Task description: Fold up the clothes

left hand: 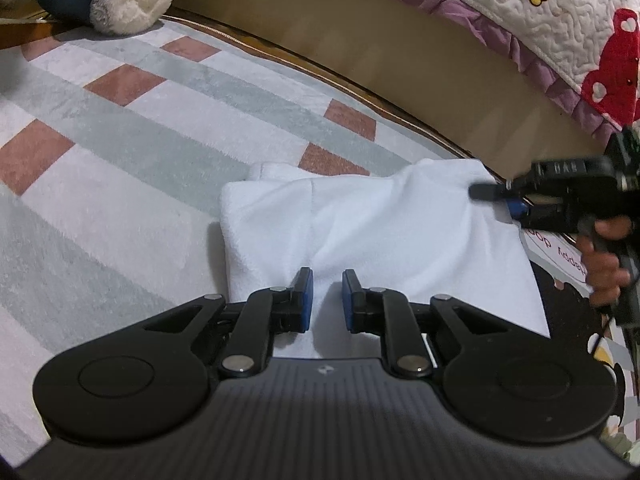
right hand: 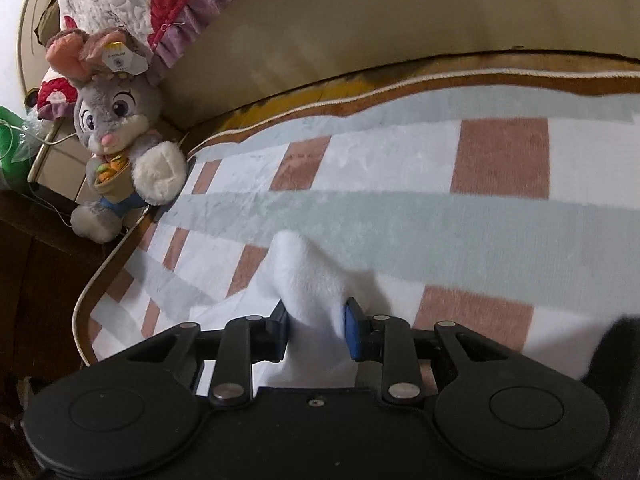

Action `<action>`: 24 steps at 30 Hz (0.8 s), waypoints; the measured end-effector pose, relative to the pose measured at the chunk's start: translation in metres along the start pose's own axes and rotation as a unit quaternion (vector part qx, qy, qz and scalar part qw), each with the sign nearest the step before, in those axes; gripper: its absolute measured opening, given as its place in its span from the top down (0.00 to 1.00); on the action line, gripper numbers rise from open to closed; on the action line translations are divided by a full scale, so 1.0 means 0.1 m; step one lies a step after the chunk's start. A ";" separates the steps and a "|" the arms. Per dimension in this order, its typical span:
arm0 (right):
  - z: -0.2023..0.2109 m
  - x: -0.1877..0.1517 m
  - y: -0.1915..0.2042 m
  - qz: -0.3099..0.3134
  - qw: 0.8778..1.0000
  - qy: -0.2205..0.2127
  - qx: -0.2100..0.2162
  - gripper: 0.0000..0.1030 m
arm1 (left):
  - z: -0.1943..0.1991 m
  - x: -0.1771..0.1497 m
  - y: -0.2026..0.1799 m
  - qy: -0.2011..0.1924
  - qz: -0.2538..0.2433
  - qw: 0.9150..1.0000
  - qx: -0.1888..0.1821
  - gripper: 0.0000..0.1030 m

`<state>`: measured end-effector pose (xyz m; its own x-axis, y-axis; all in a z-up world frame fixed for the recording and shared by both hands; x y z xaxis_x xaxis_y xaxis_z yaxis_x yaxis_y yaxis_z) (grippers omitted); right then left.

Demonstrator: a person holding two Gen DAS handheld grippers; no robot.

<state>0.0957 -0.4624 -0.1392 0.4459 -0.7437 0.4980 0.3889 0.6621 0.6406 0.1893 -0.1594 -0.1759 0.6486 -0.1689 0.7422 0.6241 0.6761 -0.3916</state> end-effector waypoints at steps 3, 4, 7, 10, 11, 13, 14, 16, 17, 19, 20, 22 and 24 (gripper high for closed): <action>0.20 0.20 0.15 0.017 0.997 -0.077 0.027 0.97 | 0.07 0.05 0.00 -0.036 -0.014 0.999 0.011 0.85; 0.30 0.27 0.23 0.024 0.993 -0.109 0.043 0.98 | 0.10 0.07 0.01 -0.051 -0.020 0.998 0.017 0.85; 0.37 0.41 0.39 0.108 0.986 -0.127 0.010 0.97 | 0.17 0.16 0.15 -0.074 -0.007 0.997 0.037 0.80; 0.33 0.38 0.36 0.140 0.985 -0.092 -0.030 0.86 | 0.17 0.20 0.33 -0.072 0.021 0.996 0.049 0.75; 0.33 0.34 0.32 0.130 0.988 -0.080 -0.033 0.68 | 0.14 0.20 0.36 -0.068 0.023 0.996 0.053 0.63; 0.34 0.17 0.26 0.128 0.989 -0.066 -0.017 0.40 | 0.03 0.19 0.38 -0.053 0.018 0.997 0.057 0.56; 0.30 0.08 0.21 0.122 0.991 -0.053 -0.021 0.38 | -0.03 0.19 0.38 -0.045 0.015 0.997 0.057 0.59; 0.19 -0.09 0.10 0.107 0.993 -0.023 -0.035 0.38 | -0.10 0.19 0.30 -0.046 -0.008 0.998 0.035 0.90; 0.14 -0.14 0.04 0.090 0.995 -0.015 -0.038 0.38 | -0.08 0.21 0.24 -0.053 -0.026 0.998 0.035 0.91; 0.04 -0.20 -0.09 0.052 0.998 -0.009 -0.029 0.43 | 0.05 0.31 0.07 -0.091 -0.088 0.991 0.037 0.92; 0.04 -0.21 -0.10 0.037 0.999 -0.014 -0.007 0.71 | 0.12 0.36 -0.01 -0.111 -0.114 0.987 0.037 0.92; 0.08 -0.20 -0.10 0.016 0.999 -0.033 0.036 0.73 | 0.26 0.48 -0.02 -0.147 -0.106 0.983 0.038 0.92; 0.18 -0.16 -0.06 0.002 0.995 -0.063 0.075 0.75 | 0.25 0.52 0.08 -0.146 -0.089 0.985 0.040 0.92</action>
<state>0.0715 -0.4560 -0.1400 0.3391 -0.7532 0.5636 0.2585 0.6507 0.7140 0.2171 -0.1452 -0.1271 0.3731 -0.0843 0.9240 0.6722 0.7110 -0.2065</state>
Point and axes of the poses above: each gripper's, at about its wrist camera, not at the fingertips, and z roughly against the way its jaws point, y to its left, x to its top, the point moved 3 cm from there along -z, roughly the way its jaws point, and after that the axes turned 10 degrees about -y, right-handed, at the moved point
